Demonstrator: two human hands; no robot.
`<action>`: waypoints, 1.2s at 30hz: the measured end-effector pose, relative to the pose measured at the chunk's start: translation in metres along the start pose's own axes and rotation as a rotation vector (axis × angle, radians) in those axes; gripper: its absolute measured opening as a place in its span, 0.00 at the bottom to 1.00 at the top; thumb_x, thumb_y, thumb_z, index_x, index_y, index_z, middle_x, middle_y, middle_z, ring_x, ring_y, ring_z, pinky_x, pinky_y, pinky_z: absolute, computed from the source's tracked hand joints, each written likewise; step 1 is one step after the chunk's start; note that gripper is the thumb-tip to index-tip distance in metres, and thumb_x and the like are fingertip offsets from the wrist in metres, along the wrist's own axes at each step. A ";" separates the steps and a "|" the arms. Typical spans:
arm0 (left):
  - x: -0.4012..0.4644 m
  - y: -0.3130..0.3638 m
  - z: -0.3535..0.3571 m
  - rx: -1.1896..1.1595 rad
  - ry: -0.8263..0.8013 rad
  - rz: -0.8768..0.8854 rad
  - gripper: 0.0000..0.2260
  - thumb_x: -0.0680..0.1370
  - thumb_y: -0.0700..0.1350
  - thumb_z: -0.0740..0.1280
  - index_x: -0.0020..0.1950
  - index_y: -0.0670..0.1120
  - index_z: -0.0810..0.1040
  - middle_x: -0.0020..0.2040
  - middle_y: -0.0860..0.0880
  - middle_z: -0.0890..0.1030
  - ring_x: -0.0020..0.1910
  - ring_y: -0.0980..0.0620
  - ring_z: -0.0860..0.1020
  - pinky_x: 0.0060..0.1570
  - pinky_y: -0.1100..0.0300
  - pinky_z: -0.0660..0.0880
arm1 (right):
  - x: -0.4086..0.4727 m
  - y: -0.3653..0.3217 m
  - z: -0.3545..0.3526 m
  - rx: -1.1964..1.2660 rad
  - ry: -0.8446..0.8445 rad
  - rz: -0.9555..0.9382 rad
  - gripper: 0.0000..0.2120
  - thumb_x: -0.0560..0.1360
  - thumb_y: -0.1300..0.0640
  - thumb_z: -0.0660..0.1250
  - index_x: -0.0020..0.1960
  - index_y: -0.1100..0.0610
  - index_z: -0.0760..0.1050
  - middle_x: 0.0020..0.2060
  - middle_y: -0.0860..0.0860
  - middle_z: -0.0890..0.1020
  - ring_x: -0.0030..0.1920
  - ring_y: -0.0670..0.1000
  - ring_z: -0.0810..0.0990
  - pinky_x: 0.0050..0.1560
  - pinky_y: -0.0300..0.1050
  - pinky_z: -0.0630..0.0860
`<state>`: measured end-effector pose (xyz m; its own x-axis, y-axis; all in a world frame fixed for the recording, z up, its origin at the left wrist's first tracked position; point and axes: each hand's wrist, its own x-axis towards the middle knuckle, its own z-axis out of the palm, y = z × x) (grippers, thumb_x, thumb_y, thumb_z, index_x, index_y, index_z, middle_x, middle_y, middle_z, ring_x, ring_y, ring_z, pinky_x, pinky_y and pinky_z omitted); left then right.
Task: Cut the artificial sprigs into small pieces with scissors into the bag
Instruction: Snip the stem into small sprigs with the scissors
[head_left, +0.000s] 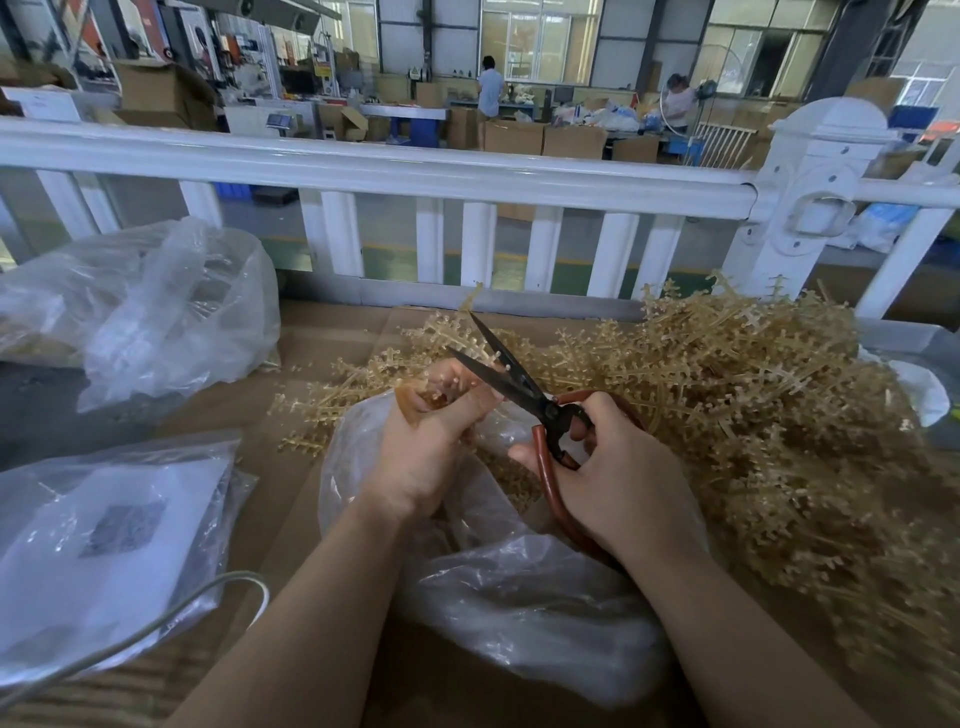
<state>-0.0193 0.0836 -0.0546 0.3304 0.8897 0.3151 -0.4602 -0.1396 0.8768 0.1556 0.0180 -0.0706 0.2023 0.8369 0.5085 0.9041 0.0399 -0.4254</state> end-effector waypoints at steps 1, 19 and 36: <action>0.000 0.000 0.001 0.025 -0.006 0.008 0.02 0.72 0.40 0.74 0.42 0.46 0.84 0.41 0.46 0.85 0.43 0.49 0.83 0.43 0.59 0.79 | 0.000 0.000 0.000 0.000 0.001 0.000 0.33 0.64 0.15 0.52 0.46 0.44 0.63 0.38 0.38 0.77 0.36 0.43 0.78 0.29 0.40 0.75; 0.005 -0.005 -0.003 -0.061 -0.077 -0.002 0.08 0.73 0.39 0.71 0.47 0.36 0.75 0.40 0.43 0.79 0.40 0.48 0.79 0.42 0.58 0.78 | -0.002 0.000 0.000 0.045 0.016 0.000 0.32 0.64 0.14 0.52 0.43 0.42 0.65 0.31 0.37 0.77 0.32 0.37 0.77 0.28 0.36 0.72; 0.006 -0.005 -0.005 -0.117 -0.118 0.065 0.07 0.76 0.35 0.67 0.43 0.44 0.82 0.38 0.49 0.83 0.37 0.54 0.82 0.39 0.63 0.78 | 0.001 0.001 0.000 -0.031 0.011 -0.007 0.33 0.65 0.15 0.54 0.45 0.45 0.65 0.35 0.39 0.76 0.34 0.42 0.77 0.29 0.41 0.75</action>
<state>-0.0186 0.0916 -0.0590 0.3878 0.8225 0.4160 -0.5739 -0.1378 0.8073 0.1569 0.0192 -0.0706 0.1995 0.8308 0.5196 0.9169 0.0287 -0.3980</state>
